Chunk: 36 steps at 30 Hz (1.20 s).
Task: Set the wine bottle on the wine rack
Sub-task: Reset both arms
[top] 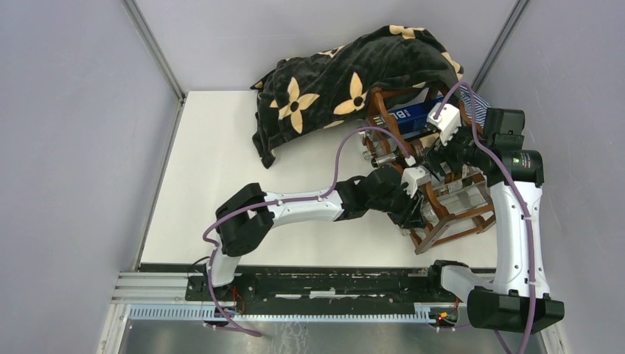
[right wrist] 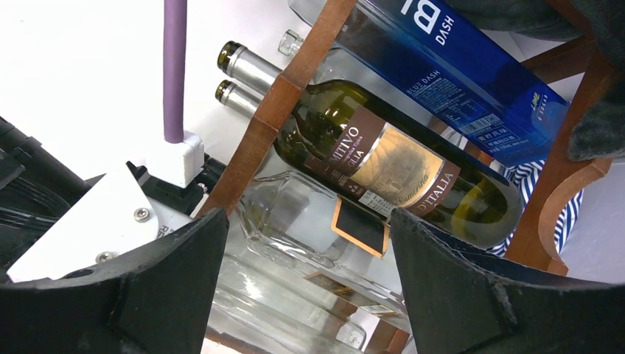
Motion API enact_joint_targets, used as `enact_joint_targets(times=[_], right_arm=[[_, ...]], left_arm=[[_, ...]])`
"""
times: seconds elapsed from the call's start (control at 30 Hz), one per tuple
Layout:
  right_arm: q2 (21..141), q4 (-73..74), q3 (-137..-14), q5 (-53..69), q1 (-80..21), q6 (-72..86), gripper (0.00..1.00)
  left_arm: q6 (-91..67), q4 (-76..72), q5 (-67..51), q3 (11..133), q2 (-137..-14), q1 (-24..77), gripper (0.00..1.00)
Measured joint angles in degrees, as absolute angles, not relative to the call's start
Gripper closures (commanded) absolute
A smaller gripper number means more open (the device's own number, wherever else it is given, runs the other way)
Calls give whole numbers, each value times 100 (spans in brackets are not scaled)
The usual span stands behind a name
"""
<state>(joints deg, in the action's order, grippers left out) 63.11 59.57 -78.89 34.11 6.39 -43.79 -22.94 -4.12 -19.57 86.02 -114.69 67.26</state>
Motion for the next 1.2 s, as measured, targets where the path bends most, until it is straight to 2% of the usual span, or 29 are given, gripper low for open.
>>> enact_joint_targets(times=[0.13, 0.47, 1.2], right_arm=[[6305, 5944, -7883, 3441, 639, -4375, 13], [6267, 5927, -7883, 3474, 639, -4370, 13], [6267, 6106, -7883, 3603, 637, -4333, 13]], left_arm=[[-2408, -668, -1903, 8490, -11459, 6731, 47], [-2418, -733, -1741, 8488, -11395, 6772, 36], [-2228, -567, -698, 8099, -10593, 6761, 36]])
